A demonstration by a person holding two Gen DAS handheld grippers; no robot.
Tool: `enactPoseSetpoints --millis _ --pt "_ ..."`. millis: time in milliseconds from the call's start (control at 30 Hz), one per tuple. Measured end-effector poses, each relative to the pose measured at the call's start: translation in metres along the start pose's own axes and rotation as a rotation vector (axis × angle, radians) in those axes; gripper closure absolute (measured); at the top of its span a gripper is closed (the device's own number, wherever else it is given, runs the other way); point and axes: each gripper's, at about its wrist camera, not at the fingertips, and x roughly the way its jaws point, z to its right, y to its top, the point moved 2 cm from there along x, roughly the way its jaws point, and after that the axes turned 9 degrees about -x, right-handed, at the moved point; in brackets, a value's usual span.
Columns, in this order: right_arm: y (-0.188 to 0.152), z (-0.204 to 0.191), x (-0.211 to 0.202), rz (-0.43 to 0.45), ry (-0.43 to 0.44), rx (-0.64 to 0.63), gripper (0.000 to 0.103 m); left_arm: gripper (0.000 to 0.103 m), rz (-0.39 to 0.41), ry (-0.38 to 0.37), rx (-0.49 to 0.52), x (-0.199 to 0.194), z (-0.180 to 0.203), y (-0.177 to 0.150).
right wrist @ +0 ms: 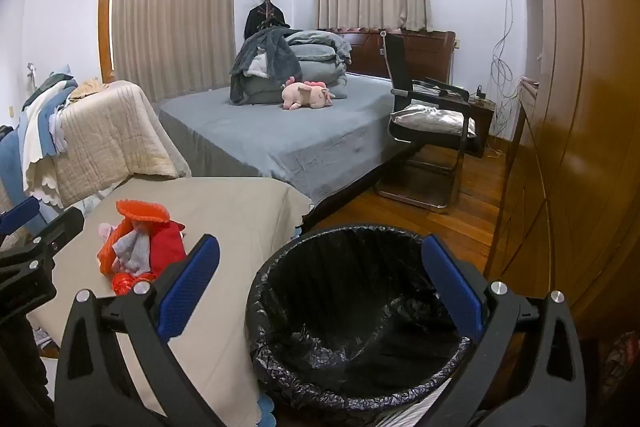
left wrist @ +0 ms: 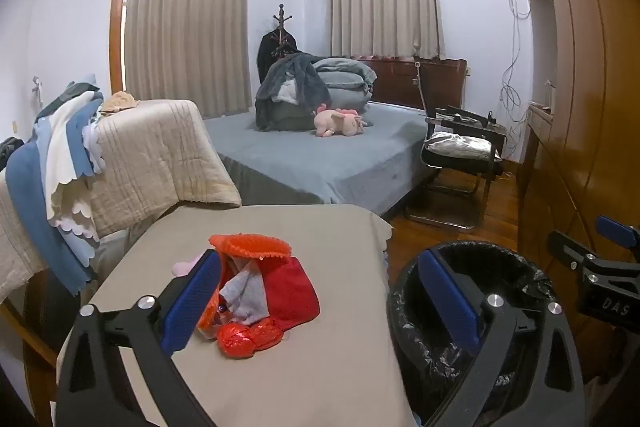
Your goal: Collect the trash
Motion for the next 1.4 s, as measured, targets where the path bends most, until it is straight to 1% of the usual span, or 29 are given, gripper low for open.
enactPoseSetpoints --millis 1400 --pt "0.0016 -0.0024 0.0029 -0.007 0.003 -0.003 0.005 0.006 0.002 0.001 0.001 0.0001 0.0001 0.0000"
